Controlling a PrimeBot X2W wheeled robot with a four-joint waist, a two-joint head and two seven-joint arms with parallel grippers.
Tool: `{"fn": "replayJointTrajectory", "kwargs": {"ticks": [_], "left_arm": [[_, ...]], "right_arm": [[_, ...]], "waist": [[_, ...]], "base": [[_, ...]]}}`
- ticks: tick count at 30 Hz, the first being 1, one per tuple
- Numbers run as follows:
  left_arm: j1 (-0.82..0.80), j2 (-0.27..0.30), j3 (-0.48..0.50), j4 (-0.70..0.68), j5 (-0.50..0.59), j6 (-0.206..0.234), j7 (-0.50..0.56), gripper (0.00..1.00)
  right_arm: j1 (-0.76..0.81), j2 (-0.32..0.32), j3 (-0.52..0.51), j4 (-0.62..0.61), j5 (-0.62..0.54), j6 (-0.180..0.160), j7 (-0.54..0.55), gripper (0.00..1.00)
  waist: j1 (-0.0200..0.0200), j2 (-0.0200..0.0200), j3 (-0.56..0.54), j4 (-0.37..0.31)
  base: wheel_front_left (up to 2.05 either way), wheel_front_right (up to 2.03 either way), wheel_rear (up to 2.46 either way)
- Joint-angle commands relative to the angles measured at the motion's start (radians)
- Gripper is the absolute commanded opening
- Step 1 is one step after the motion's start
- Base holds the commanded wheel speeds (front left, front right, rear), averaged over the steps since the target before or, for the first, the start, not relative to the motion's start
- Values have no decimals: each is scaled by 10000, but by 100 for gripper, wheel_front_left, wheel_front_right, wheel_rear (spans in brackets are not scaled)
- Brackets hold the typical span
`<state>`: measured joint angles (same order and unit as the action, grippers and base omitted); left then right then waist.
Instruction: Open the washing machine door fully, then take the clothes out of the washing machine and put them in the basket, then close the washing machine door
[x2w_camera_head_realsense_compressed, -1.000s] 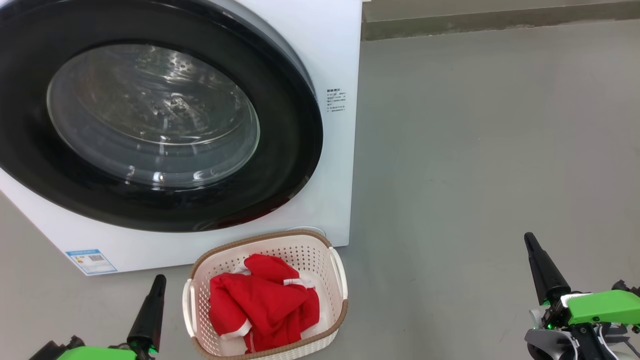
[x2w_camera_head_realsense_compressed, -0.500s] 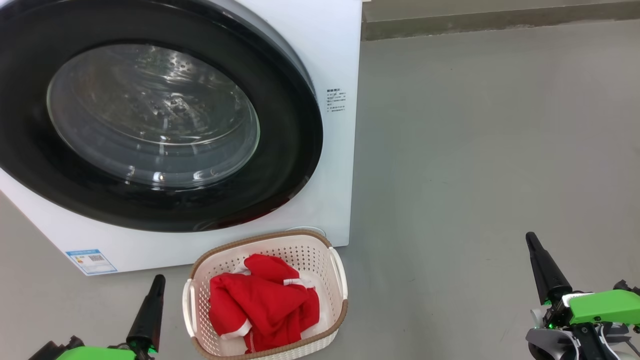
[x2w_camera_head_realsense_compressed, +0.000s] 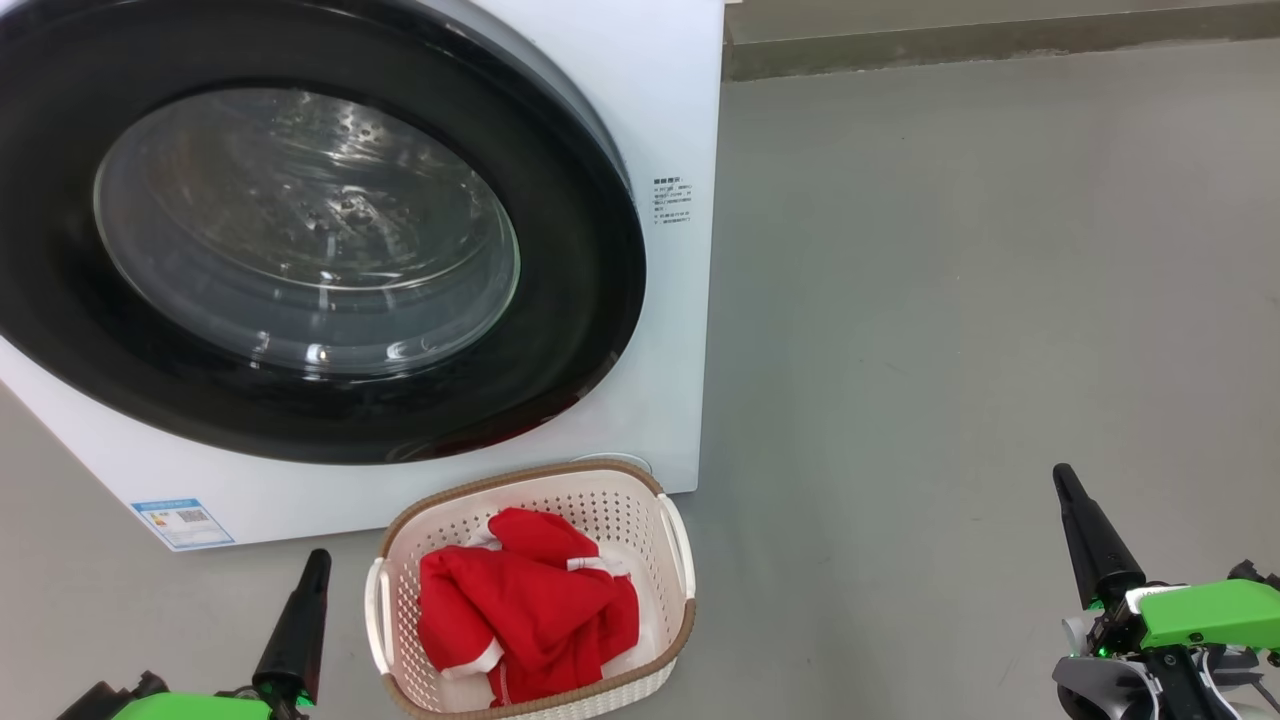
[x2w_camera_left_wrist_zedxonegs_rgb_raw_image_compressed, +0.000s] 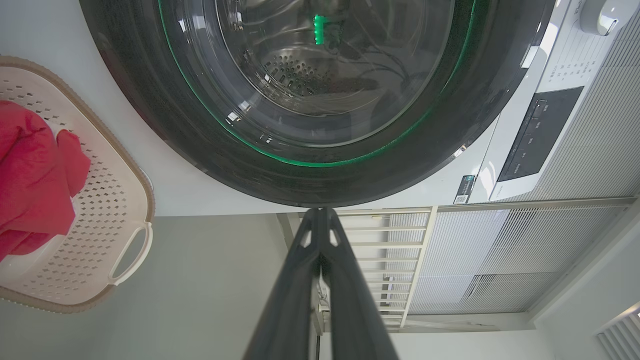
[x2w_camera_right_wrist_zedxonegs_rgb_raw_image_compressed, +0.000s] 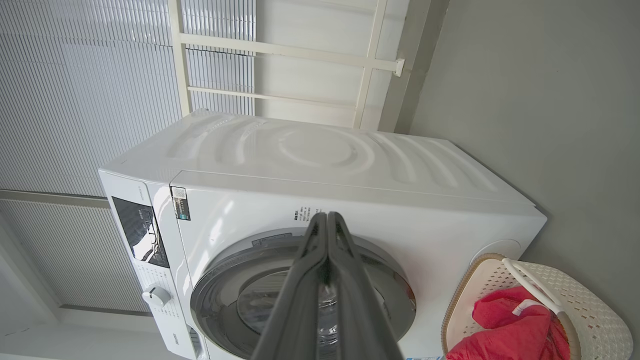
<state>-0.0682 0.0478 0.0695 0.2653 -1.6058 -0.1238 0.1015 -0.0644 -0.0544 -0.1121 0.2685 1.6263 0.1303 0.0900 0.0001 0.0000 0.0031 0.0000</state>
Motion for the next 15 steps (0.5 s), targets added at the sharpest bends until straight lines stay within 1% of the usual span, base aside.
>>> {"fn": "replayJointTrajectory", "kwargs": {"ticks": [1, 15], "left_arm": [[-392, 81, 371, -203, -87, -69, 59, 0], [-393, 70, 386, -203, -74, -69, 71, 0]], "right_arm": [[-418, -93, 166, -248, -26, 4, 85, 0], [-421, -70, 133, -246, -53, 4, 112, 0]], "waist": [[0, 0, 0, 0], [0, 0, 0, 0]], "base": [[0, 0, 0], [0, 0, 0]]}}
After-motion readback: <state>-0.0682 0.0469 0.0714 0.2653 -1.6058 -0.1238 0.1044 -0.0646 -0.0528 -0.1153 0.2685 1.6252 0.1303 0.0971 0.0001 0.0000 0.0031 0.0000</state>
